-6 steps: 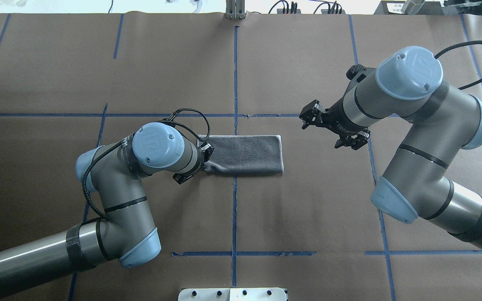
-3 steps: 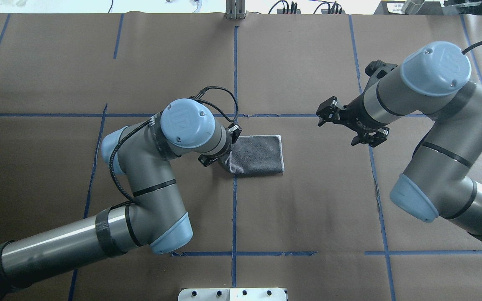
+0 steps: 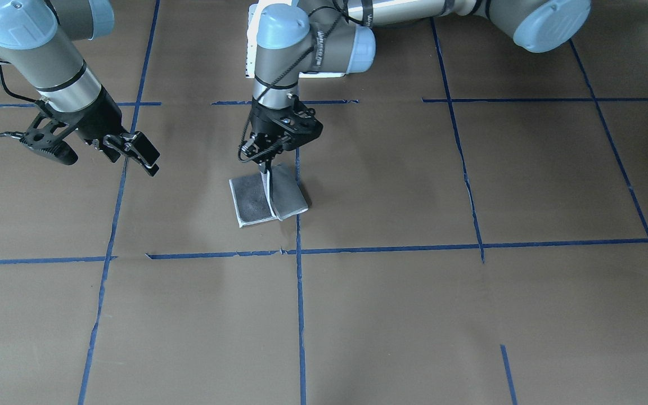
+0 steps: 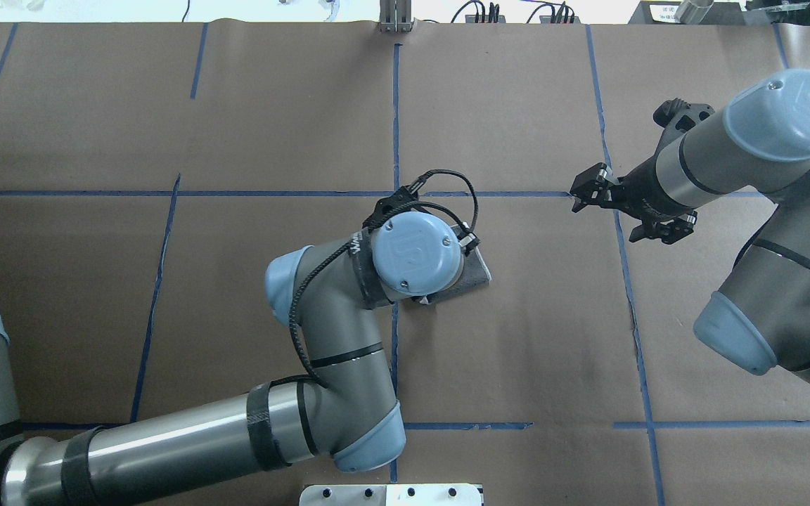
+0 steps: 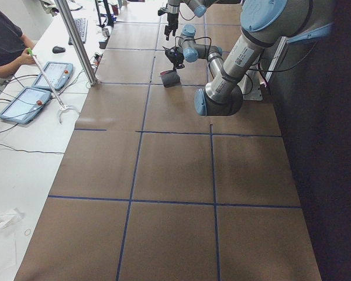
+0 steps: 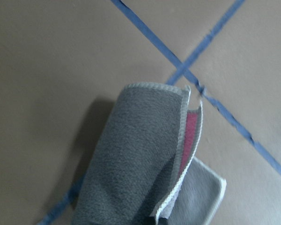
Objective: Fold towel twice with both arms
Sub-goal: 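Grasp the folded towel's end with the left gripper and fold it over the other half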
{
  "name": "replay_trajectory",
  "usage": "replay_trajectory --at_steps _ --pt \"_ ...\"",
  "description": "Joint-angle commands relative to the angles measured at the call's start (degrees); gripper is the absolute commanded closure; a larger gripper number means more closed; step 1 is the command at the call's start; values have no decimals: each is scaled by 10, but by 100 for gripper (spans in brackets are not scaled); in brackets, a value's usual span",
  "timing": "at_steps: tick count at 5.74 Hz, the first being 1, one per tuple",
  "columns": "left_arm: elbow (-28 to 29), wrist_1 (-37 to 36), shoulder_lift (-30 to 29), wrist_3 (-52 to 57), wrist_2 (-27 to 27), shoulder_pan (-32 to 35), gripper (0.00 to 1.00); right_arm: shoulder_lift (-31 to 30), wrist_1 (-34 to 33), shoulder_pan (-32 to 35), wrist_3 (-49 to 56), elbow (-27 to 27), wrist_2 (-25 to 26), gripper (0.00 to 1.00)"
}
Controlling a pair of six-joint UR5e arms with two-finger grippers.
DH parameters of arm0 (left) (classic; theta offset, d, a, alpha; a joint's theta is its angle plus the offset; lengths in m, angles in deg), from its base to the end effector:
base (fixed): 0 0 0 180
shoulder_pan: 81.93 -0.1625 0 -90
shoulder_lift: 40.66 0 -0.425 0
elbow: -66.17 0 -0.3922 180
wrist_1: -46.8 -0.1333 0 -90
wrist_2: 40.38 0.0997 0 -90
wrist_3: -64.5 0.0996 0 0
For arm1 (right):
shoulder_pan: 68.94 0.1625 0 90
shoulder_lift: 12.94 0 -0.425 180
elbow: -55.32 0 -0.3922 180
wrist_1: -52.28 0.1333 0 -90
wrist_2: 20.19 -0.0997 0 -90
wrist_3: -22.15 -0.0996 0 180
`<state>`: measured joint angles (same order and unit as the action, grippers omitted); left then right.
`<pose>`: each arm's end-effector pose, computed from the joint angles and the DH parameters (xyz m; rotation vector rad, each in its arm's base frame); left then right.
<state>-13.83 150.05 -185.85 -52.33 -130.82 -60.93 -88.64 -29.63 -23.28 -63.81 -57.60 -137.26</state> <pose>0.6643 -0.3970 0.0940 -0.0605 1.0459 -0.7556 -0.3218 -0.4552 0.3286 -0.0807 -0.9003 0.4903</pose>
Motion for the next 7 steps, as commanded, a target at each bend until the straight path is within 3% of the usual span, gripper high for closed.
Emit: replay_trajectory --at_steps 1,3,5,6,7 --pt "75 3 -62 1 18 -8 100 -8 3 0 1 0 1 0" --pt "107 4 -89 -5 50 -8 100 -9 3 0 1 -2 1 0" --pt "144 22 -105 -7 67 -7 21 -23 5 0 1 -5 3 0" --pt "143 28 -107 -2 67 1 10 -51 5 0 1 -27 2 0" --pt "116 39 -104 0 60 17 10 -72 6 0 11 -40 2 0"
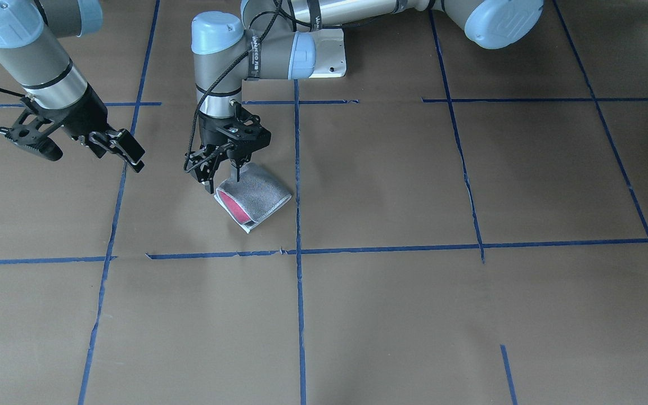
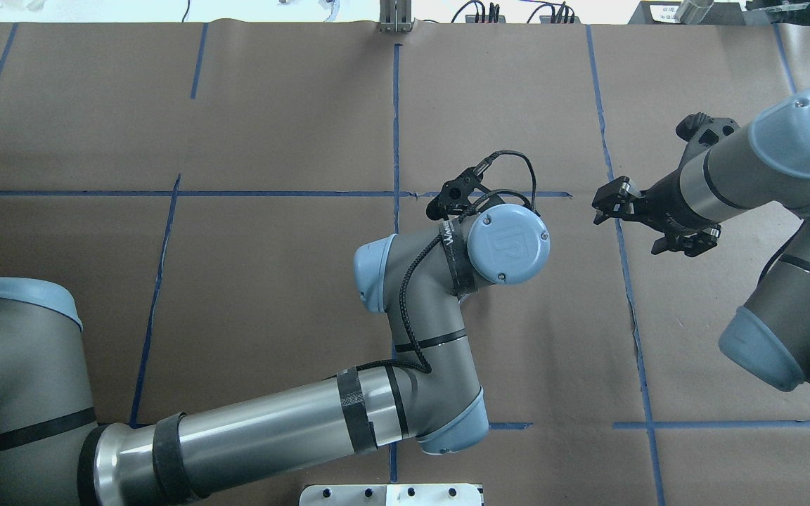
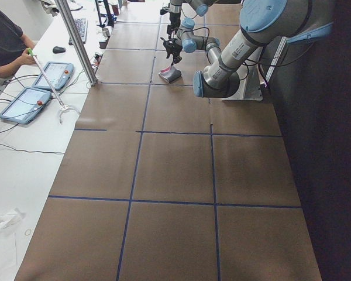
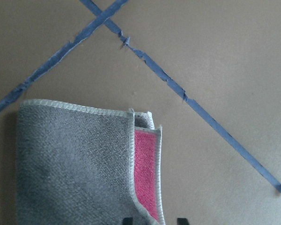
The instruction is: Fold towel twice with both arms
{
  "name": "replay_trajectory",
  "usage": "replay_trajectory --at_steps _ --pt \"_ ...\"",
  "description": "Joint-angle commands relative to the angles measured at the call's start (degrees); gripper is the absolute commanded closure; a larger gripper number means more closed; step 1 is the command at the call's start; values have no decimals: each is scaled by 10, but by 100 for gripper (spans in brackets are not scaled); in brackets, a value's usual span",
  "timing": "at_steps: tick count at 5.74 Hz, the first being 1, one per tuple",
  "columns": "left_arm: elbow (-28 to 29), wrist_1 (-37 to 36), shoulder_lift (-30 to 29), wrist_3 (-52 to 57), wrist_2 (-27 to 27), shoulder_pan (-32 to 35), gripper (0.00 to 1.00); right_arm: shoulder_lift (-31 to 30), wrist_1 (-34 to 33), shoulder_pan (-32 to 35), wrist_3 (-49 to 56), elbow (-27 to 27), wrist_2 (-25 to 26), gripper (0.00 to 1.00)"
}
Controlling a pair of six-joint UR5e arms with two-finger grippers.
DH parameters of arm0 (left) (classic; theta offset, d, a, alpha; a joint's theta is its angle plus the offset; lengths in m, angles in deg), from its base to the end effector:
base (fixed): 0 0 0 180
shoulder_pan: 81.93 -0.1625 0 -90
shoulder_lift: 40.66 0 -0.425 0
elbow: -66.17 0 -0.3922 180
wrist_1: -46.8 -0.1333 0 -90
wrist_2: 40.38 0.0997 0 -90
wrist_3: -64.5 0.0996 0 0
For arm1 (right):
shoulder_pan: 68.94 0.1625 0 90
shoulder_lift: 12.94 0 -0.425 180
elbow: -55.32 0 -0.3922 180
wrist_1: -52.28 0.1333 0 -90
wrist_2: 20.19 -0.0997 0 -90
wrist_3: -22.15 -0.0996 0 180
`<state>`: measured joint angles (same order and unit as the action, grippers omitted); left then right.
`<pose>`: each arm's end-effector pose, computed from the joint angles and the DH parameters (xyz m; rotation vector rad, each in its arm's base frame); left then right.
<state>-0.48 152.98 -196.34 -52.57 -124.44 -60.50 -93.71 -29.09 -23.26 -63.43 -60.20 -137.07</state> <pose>0.7051 -0.4310 0.0402 0.0456 1.0566 -0.8220 -0.3029 -0.4365 0.3545 -0.0907 -0.8705 0.4968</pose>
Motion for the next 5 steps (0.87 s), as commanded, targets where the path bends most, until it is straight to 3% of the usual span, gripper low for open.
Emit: replay_trajectory --at_steps 1,2,4,5 --pt "-71 3 36 4 -35 27 10 -42 1 1 40 -32 -2 0" --pt "-170 -8 112 37 -103 56 10 -58 0 22 90 -44 -26 0" --pt "-320 -92 230 193 -151 88 10 -72 -6 100 207 -38 -97 0" --pt "-401 -115 312 300 -224 125 10 -79 -7 142 277 -19 -128 0"
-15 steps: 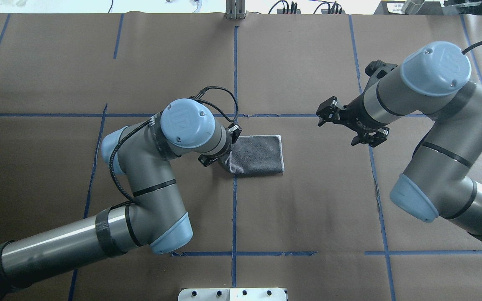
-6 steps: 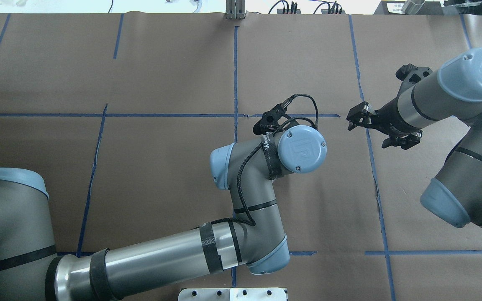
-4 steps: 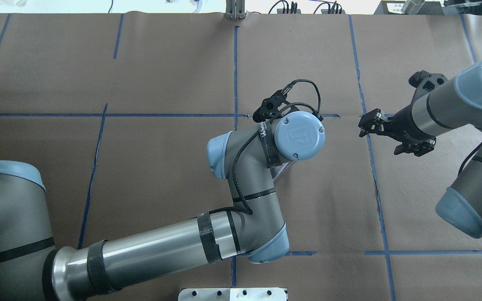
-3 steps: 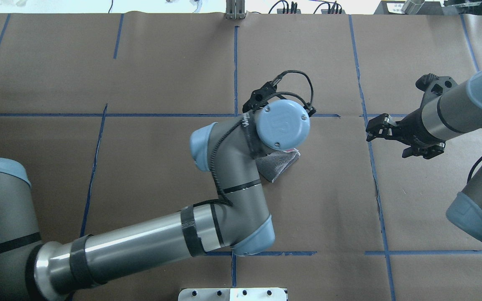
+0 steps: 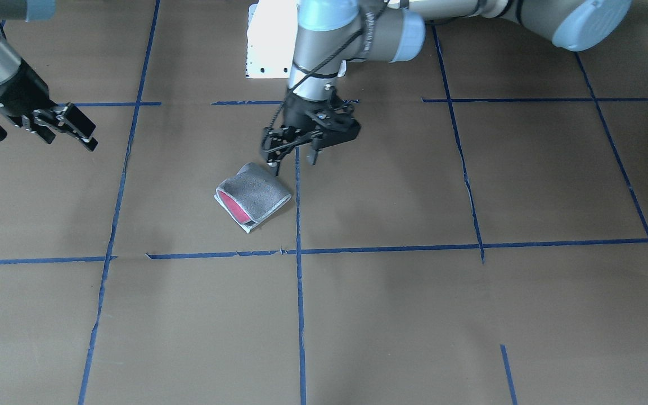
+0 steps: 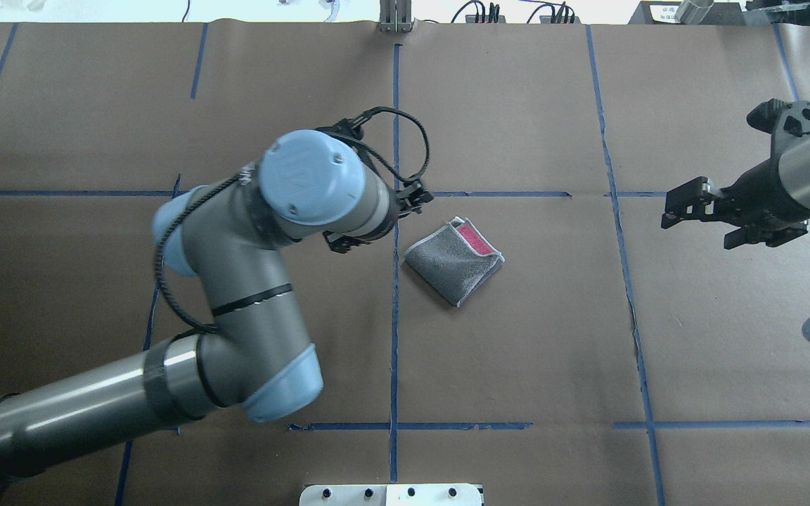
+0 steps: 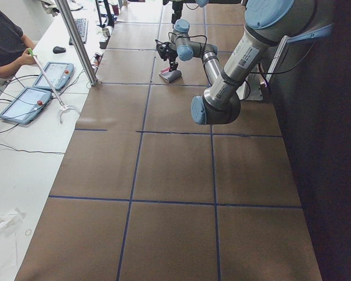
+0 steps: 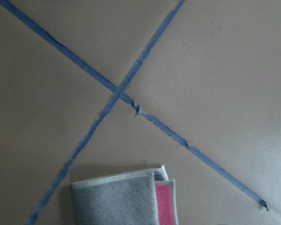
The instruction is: Fold towel twice with both arms
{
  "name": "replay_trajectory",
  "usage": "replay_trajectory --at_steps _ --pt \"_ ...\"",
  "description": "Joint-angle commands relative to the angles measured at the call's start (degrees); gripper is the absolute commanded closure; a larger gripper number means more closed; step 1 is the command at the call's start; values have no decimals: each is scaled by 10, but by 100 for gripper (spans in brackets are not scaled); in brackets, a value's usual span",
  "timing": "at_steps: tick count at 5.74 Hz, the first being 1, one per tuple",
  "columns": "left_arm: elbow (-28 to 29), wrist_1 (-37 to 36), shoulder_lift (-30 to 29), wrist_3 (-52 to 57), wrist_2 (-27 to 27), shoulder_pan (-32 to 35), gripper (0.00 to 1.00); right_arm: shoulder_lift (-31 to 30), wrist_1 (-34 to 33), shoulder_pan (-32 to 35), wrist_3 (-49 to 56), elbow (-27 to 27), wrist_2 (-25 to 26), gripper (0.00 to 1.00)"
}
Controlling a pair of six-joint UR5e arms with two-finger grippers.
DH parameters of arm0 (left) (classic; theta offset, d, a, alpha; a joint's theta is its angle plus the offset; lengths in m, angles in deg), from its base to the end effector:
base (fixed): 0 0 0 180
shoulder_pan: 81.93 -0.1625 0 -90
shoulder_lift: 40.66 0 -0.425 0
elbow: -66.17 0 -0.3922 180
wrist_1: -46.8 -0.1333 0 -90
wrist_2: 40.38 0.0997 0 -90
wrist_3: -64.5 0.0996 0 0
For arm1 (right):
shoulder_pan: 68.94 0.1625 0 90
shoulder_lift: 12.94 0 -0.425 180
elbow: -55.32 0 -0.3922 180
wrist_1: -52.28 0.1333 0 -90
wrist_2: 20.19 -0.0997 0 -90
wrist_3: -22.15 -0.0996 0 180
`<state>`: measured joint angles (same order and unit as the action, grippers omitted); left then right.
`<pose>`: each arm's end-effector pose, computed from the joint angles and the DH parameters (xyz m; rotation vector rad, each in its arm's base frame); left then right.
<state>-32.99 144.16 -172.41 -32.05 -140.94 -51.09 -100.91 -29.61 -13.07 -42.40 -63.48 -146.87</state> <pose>0.5129 -0.4402 0.1419 0.0495 1.0383 -0.5000 -0.2080 -0.4384 0.3857 -0.0392 -0.8995 0.2773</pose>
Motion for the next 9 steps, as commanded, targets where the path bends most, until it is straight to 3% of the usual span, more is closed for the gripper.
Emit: replay_trajectory --at_steps 1,2,3,5,7,8,9 --pt "-142 -42 157 222 -128 77 10 -21 -2 84 146 33 -63 0" --pt "-187 -58 237 344 -175 124 10 -40 -3 119 223 46 -72 0" --pt "-232 -58 336 457 -188 166 0 -70 -5 159 307 51 -84 0" --pt "-235 -60 457 708 -261 289 0 -131 -9 213 456 63 -85 0" --pt "-203 -63 528 929 -285 406 0 -129 -134 280 635 67 -82 0" --pt "-151 -70 542 1067 -286 477 0 -128 -174 299 686 67 -81 0" --pt "-77 -69 534 1134 -303 554 0 -134 -175 300 692 75 -80 0"
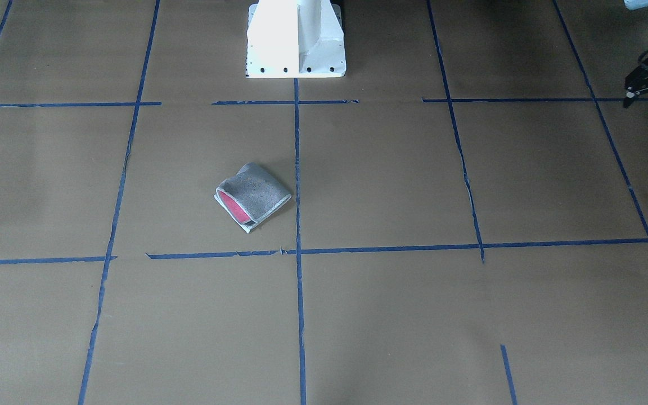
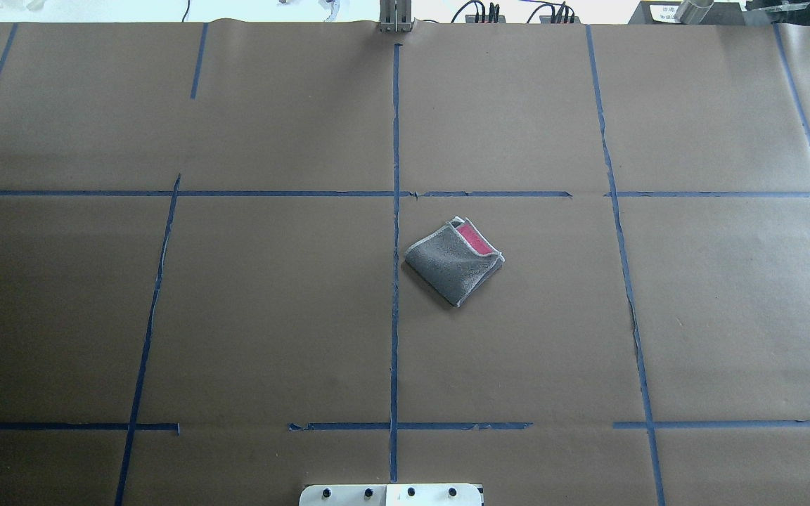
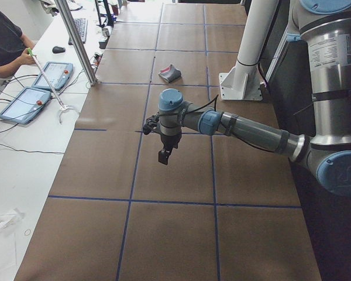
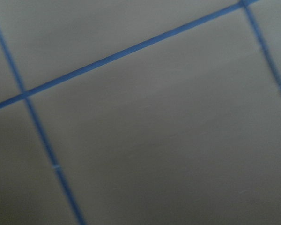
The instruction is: Fold towel twice with both arms
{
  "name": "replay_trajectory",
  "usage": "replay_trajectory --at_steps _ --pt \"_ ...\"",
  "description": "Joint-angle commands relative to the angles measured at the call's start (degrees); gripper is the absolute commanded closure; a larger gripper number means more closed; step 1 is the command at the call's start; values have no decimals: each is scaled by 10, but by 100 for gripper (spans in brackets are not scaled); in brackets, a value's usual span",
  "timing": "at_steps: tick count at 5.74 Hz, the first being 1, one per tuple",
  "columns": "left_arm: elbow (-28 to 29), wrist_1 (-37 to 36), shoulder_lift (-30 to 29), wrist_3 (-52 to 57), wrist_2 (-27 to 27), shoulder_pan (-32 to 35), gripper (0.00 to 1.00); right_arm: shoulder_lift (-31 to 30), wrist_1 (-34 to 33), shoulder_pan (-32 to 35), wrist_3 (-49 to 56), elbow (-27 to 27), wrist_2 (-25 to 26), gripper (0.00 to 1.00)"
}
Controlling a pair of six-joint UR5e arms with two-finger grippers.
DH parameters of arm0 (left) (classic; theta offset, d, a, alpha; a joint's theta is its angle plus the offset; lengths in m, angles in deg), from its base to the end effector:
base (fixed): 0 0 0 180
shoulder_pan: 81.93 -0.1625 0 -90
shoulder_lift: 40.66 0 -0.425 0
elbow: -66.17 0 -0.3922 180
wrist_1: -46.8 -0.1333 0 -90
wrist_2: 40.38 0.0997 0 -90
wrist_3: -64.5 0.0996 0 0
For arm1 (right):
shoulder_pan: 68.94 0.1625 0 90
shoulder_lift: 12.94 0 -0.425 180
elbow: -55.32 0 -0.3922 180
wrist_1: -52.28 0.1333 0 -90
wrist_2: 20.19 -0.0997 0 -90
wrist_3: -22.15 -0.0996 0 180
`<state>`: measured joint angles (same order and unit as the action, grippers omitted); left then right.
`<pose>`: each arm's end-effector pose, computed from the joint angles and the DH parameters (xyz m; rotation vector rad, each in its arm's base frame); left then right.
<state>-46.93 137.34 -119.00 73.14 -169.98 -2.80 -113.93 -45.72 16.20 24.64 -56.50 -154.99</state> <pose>0.0091 -0.4177 0.5553 0.1885 0.6970 0.3979 0.0284 -0.4111 0.5717 0.0307 -0.7832 -0.1410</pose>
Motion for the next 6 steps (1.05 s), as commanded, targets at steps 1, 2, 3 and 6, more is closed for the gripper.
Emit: replay_trajectory --at_steps 1,2,3,6 --pt "116 -9 -7 83 -61 89 0 -10 -12 7 21 6 -3 0" --pt "118 -16 -2 82 -64 110 0 -10 -13 7 21 10 -3 0" --pt "112 -45 -2 81 -62 111 0 -14 -12 7 20 13 0 0" --pt "91 -51 3 75 -59 112 0 -17 -7 8 19 45 2 0"
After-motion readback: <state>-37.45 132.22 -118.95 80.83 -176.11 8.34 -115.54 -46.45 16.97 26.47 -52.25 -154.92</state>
